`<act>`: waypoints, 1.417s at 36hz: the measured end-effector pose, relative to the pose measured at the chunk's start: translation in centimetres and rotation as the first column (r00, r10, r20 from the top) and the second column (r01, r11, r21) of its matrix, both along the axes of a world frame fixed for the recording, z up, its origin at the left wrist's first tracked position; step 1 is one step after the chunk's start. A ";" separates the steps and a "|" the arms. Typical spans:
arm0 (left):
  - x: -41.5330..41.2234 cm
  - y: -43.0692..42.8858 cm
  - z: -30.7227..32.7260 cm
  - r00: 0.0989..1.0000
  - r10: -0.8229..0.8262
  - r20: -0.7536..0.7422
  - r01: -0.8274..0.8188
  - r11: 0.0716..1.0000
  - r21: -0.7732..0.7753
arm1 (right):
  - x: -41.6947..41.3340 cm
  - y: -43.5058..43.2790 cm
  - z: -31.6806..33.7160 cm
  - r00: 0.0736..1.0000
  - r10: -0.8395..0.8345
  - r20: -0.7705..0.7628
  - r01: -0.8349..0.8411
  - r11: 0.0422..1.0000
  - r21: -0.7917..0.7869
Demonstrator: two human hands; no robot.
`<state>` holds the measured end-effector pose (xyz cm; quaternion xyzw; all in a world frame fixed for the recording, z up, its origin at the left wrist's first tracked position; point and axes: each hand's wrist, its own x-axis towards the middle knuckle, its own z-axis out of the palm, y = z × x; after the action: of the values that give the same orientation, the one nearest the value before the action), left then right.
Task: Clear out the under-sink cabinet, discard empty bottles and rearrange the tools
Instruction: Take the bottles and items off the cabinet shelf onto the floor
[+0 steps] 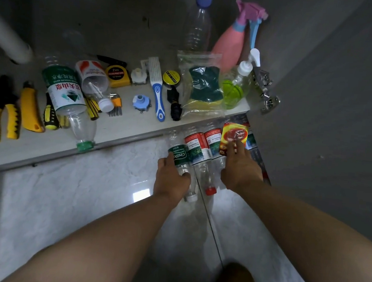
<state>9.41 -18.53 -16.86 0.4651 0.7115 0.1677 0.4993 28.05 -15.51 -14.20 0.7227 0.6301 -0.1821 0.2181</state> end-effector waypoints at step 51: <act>-24.1 10.5 7.9 0.920 0.390 -0.035 -0.367 0.889 0.273 | -30.4 16.6 5.9 0.849 -0.016 -0.528 0.170 0.954 0.246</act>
<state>-14.68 -7.98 -8.96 0.3859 0.7816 0.3332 0.3595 -2.30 1.08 -8.29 0.6999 0.6488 -0.2890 -0.0750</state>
